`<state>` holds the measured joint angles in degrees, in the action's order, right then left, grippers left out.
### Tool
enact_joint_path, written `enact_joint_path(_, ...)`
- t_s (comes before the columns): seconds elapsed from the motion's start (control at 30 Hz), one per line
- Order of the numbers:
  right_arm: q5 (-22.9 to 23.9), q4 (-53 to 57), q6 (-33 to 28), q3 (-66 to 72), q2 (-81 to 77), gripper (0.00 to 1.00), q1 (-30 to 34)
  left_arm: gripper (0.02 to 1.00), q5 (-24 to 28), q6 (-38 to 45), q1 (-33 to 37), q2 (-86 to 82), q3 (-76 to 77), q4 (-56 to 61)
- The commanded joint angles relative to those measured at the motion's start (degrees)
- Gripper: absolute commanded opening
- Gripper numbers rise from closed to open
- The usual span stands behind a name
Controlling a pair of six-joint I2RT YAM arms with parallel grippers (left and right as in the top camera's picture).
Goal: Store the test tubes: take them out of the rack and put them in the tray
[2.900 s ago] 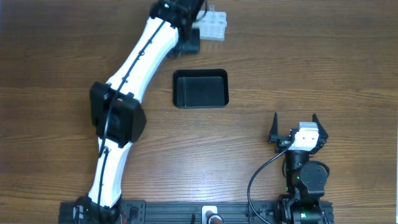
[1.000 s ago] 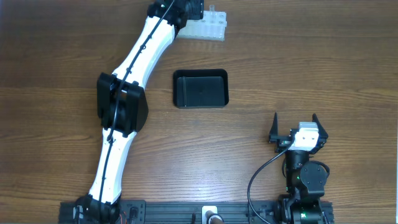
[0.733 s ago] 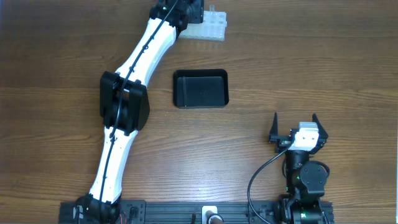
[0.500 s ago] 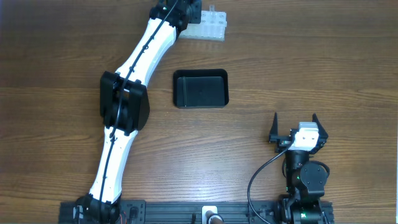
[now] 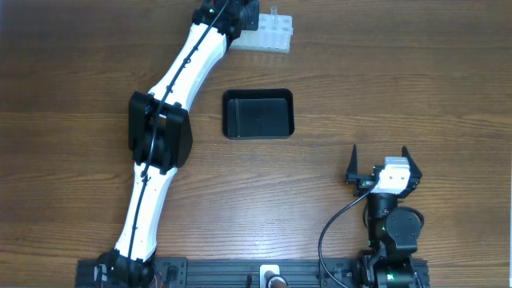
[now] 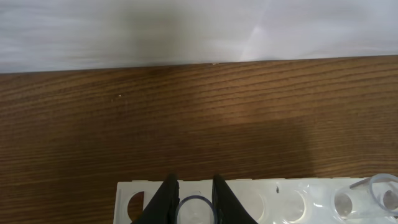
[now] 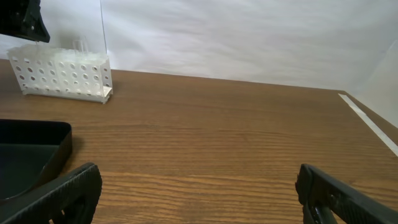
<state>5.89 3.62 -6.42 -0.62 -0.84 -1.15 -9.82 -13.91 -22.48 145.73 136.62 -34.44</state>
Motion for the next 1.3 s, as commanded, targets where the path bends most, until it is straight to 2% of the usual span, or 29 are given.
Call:
enact_joint_path(0.03, -0.44, 0.24, -0.07, 0.31, 0.55, 0.991, 0.42, 0.106, 0.33, 0.02, 0.24, -0.15, 0.35, 0.20)
enact_joint_path(0.57, -0.44, 0.24, -0.07, 0.31, 0.55, 0.993, 0.42, 0.056, -1.84, 0.28, -0.02, -11.87, 0.33, -0.52)
enact_joint_path(0.83, -0.44, 0.24, -0.07, 0.31, 0.55, 0.991, 0.42, 0.047, -1.55, -0.24, -0.28, -18.23, 0.33, -9.81)
enact_joint_path(0.93, -0.44, 0.24, -0.07, 0.31, 0.55, 0.991, 0.42, 0.042, 1.14, -3.06, -0.28, -20.24, 0.33, -16.02)
enact_joint_path(1.13, -0.44, 0.24, -0.07, 0.31, 0.55, 0.993, 0.42, 0.038, 10.75, -8.72, -0.28, -21.20, 0.33, -30.14)
enact_joint_path(1.3, -0.44, 0.24, -0.07, 0.31, 0.55, 0.993, 0.42, 0.045, 15.23, -11.04, -0.28, -19.93, 0.33, -40.41)
